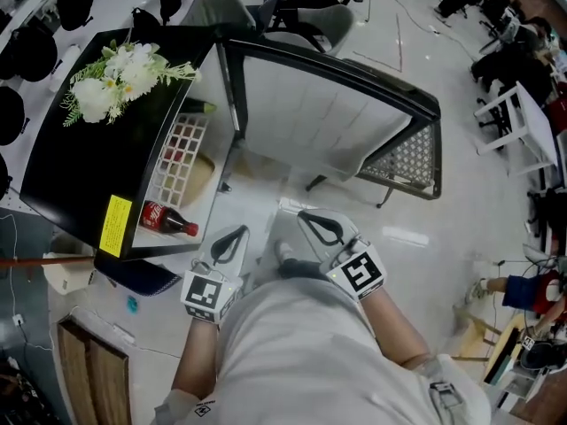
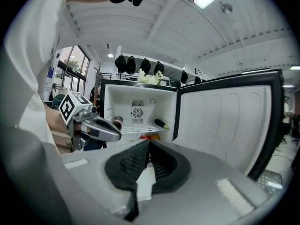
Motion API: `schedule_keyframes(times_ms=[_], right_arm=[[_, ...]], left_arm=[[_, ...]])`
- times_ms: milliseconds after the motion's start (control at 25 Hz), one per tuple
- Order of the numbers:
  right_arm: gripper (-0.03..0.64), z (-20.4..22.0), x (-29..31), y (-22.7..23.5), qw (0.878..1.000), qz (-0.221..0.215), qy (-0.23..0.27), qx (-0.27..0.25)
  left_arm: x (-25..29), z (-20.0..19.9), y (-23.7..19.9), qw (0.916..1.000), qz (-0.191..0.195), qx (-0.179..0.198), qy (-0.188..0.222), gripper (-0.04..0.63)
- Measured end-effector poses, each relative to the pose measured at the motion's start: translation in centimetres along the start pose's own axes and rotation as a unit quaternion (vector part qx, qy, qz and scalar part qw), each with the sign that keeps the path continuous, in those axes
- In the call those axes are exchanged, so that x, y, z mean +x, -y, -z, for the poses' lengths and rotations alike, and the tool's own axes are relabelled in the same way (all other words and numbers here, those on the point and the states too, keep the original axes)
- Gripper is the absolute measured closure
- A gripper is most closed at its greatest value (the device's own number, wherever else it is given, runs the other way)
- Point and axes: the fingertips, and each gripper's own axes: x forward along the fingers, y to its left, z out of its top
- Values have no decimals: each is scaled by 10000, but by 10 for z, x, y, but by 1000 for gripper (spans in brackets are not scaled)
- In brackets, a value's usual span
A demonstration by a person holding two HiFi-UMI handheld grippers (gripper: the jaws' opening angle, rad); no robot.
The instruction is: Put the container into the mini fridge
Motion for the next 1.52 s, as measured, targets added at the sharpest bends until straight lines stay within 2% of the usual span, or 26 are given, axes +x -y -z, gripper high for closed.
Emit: schedule_keyframes(times_ms=[440, 1080, 1320, 1520], right_arm=[[614, 9, -21, 9, 9984, 467, 104, 311], [614, 6, -8, -5, 9997, 142, 32, 209], [614, 9, -4, -6, 9996, 97, 36, 269], [614, 21, -5, -1, 9991, 151, -69, 387]], left_arm=[[-3, -16, 0, 9997, 69, 62, 233, 586], [-6, -9, -1, 9999, -15, 40, 128, 586], [-4, -6, -6, 9996, -99, 243, -35, 586], [-2, -1, -6, 9995, -134, 274, -103, 586]])
